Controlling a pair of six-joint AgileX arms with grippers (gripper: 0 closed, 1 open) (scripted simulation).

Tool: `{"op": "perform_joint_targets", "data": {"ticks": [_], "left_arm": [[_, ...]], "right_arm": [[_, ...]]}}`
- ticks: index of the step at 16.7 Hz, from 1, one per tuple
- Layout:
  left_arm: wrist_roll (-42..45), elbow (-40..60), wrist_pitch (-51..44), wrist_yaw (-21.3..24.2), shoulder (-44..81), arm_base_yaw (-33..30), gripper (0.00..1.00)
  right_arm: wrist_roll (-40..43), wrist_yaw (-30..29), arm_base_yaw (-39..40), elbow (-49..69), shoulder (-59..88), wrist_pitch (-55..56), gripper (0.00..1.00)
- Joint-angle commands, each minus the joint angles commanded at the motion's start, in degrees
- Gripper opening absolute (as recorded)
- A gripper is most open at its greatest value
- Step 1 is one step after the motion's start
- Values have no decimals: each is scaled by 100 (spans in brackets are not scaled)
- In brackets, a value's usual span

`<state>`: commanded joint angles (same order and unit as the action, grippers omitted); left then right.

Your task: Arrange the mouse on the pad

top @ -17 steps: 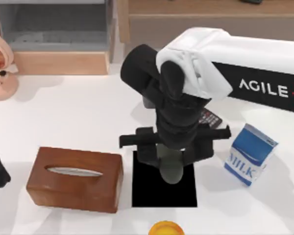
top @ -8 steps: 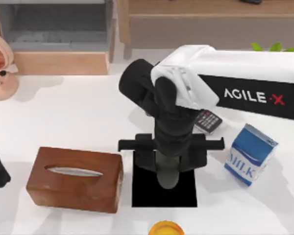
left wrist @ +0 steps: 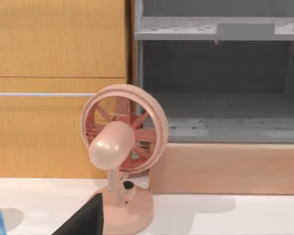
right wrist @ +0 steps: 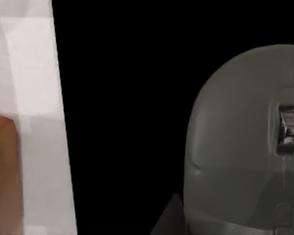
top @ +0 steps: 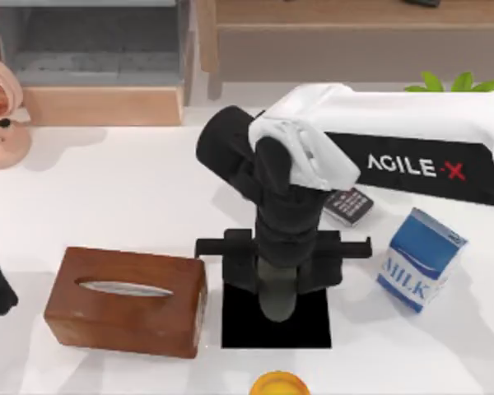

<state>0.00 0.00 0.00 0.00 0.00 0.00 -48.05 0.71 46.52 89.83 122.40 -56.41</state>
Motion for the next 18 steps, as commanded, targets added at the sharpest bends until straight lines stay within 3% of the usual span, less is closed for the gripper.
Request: {"op": "perform_joint_targets", "data": {"ticks": [12,18], "left_arm": [[0,0,0,0,0,0,100],[0,0,0,0,0,0,100]], "right_arm": [[0,0,0,0,0,0,98],[0,0,0,0,0,0,100]]}}
